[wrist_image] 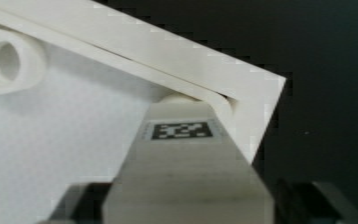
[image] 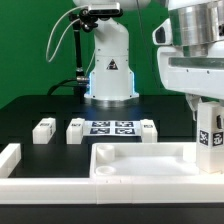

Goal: Assemble desk

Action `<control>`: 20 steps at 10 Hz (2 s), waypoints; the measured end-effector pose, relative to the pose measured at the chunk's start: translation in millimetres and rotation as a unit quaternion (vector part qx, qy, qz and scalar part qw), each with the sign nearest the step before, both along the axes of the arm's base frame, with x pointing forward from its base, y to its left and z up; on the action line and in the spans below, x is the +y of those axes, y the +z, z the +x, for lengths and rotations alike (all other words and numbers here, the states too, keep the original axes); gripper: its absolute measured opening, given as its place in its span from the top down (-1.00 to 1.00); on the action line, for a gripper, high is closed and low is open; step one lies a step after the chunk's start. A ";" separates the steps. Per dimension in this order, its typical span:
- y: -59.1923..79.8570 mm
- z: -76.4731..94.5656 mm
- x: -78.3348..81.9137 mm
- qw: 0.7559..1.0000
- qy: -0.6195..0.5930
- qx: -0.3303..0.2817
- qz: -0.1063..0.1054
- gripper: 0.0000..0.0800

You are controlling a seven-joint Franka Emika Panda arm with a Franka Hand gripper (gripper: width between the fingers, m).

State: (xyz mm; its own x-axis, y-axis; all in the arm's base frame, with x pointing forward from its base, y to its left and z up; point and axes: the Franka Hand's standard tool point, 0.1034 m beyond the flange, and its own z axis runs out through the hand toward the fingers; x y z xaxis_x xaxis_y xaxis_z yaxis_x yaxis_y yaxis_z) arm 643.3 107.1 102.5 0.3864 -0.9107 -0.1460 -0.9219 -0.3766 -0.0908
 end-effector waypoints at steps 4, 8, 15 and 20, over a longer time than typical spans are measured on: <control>-2.1 -4.5 10.0 0.957 0.289 -0.029 0.001 -0.61; -2.7 -4.3 5.9 0.900 0.432 -0.050 -0.003 -0.62; -1.1 -1.3 2.5 0.892 0.451 -0.033 -0.014 0.25; -1.4 -0.2 5.4 0.992 0.122 0.007 -0.019 0.26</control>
Offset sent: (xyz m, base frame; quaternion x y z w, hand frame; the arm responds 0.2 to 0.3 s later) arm -0.0219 0.0188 0.0046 -0.0048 -0.0239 -0.2616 0.9649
